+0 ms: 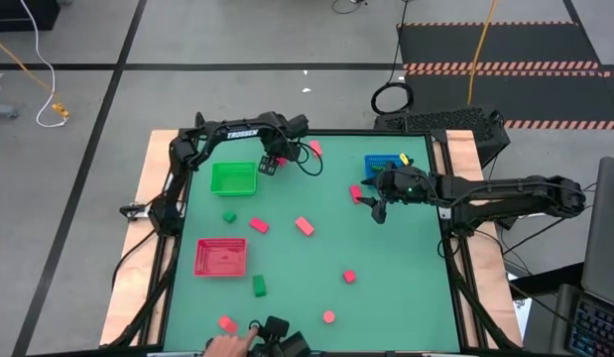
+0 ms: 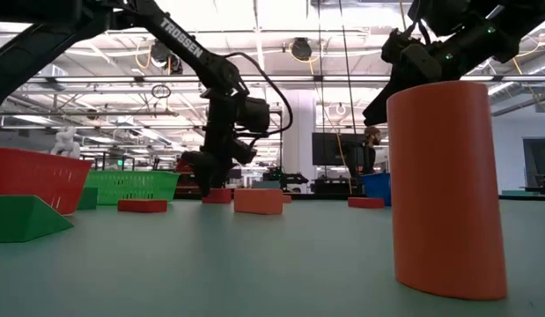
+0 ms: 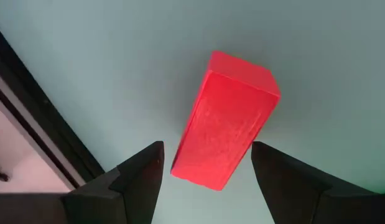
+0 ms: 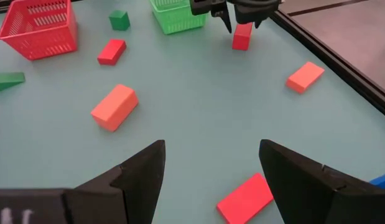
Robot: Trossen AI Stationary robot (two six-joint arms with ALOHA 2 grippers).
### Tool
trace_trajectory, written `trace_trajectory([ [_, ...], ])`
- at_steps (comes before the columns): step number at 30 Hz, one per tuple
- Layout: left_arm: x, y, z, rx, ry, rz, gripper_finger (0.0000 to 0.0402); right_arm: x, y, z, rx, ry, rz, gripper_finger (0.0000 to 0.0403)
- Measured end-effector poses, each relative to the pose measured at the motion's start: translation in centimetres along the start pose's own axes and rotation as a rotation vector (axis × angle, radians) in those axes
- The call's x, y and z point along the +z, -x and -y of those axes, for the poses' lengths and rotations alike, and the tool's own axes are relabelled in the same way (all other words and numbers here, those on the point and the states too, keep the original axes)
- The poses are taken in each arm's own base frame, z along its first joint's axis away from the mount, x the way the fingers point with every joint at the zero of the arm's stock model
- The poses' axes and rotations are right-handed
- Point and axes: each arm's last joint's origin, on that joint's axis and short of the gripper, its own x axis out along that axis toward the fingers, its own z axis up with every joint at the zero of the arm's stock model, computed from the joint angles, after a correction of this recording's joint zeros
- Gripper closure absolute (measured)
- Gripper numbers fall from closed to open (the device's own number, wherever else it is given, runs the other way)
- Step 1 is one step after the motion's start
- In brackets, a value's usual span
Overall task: Sort & place blocks by color
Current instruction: Put the red block into the green bin
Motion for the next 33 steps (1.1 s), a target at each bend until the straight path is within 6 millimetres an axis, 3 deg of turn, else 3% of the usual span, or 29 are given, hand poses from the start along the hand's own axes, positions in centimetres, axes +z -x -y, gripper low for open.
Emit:
trace_trajectory([
  [6,0.3,0.0,-0.1,-0.011,0.02,0.06,0.0163,0.0,0.0,0.0,0.0,-0.001,0.0,0.0149],
  [9,0.4,-0.4,0.1,-0.039,0.028,0.05,0.0198,0.0,0.0,0.0,0.0,-0.01,0.0,0.0149],
  [13,0.7,-0.5,0.4,-0.044,0.037,0.051,0.0273,0.0,0.0,0.0,0.0,-0.012,0.001,0.0149],
  [18,0.6,0.1,0.6,-0.031,0.047,0.013,0.0272,0.0,0.0,0.0,-0.001,-0.012,0.001,0.0149],
  [25,-0.4,5.0,0.4,-0.032,0.16,-0.027,0.0272,0.0,0.0,0.0,-0.001,-0.012,0.001,0.0149],
  [33,-5.1,13.1,2.5,-0.01,0.291,0.059,0.0272,-0.1,0.0,0.0,-0.002,-0.01,-0.004,0.0149],
])
